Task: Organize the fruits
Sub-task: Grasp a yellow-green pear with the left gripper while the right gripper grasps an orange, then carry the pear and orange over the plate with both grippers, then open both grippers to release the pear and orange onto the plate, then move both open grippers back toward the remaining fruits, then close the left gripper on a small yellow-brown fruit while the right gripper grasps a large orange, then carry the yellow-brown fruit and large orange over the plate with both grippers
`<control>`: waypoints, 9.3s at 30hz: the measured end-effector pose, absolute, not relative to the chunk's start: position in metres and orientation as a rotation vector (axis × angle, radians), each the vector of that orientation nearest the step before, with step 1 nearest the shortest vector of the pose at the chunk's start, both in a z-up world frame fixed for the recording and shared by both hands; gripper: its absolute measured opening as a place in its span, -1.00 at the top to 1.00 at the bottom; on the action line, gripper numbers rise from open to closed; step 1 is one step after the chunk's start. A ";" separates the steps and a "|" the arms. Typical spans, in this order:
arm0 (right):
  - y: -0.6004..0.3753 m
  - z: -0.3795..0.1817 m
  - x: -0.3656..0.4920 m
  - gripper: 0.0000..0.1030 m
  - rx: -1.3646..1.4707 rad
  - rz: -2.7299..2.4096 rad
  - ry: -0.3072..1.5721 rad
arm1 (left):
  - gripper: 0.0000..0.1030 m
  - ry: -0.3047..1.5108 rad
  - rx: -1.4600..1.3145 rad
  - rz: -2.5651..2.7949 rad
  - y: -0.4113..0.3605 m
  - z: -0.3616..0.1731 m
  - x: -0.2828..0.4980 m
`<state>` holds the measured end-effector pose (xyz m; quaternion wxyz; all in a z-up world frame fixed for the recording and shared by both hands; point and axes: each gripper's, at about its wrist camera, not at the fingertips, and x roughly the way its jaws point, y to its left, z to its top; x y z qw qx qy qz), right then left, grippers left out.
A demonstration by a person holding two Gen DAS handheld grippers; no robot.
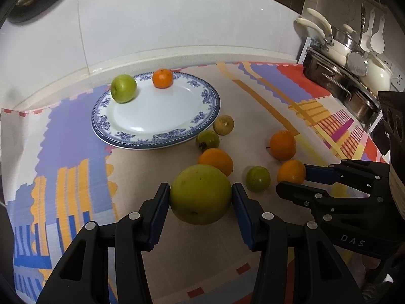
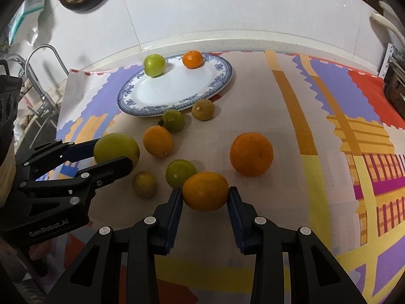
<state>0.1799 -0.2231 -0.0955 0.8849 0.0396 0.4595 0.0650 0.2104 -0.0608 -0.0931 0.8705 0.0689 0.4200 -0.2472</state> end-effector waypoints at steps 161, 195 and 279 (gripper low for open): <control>-0.252 -0.020 0.194 -0.30 -0.041 0.186 0.714 | -0.81 0.616 0.115 -0.186 -0.067 -0.021 0.163; -0.265 -0.102 0.215 -0.01 -0.050 0.268 0.917 | -0.03 0.910 0.101 -0.292 -0.105 -0.116 0.192; -0.196 0.014 0.236 0.17 0.003 0.283 0.642 | 0.46 0.571 0.094 -0.381 -0.042 0.002 0.241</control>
